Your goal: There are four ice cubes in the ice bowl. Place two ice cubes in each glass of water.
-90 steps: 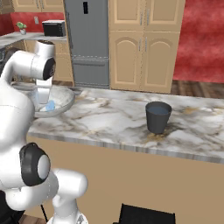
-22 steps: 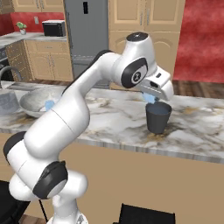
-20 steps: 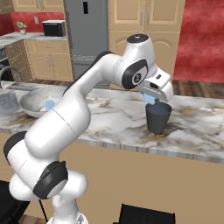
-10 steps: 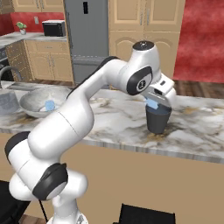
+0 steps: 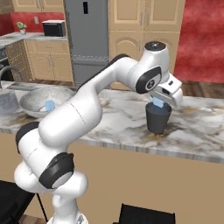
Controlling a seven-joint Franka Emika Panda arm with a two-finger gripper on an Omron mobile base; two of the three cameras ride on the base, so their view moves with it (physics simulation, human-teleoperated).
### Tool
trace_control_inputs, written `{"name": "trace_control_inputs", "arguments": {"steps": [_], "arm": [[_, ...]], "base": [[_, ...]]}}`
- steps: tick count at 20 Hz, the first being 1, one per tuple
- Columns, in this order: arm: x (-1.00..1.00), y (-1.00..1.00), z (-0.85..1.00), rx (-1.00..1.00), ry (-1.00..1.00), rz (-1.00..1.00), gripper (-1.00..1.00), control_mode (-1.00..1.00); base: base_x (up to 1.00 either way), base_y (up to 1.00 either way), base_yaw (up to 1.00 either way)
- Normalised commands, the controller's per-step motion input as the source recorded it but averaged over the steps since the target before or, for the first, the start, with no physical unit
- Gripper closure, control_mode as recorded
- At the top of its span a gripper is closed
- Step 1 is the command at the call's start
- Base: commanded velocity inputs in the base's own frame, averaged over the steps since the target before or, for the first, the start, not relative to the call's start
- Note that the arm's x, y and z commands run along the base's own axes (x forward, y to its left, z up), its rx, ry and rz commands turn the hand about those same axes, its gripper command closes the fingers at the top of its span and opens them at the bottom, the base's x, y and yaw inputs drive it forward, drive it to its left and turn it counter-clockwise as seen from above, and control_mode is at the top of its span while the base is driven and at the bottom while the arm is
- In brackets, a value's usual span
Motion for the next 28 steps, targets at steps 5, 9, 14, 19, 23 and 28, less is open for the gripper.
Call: {"name": "trace_control_inputs", "arguments": {"steps": [5, 9, 14, 19, 23, 28], "arm": [[0.17, -0.01, -0.06, 0.00, 0.00, 0.00, 1.00, -1.00], [0.00, -0.23, -0.19, 0.00, 0.00, 0.00, 1.00, -1.00], [0.00, -0.13, -0.23, 0.00, 0.01, 0.00, 1.00, -1.00], [0.16, -0.01, -0.07, 0.00, 0.00, 0.00, 1.00, -1.00], [0.16, 0.00, 0.00, 0.00, 0.00, 0.00, 1.00, -1.00], [-0.14, 0.00, 0.00, 0.00, -0.01, 0.00, 1.00, -1.00]], "base": [[0.00, 0.00, 0.00], [0.00, 0.00, 0.00], [0.00, 0.00, 0.00], [0.00, 0.00, 0.00], [0.00, 0.00, 0.00], [0.00, 0.00, 0.00]]}}
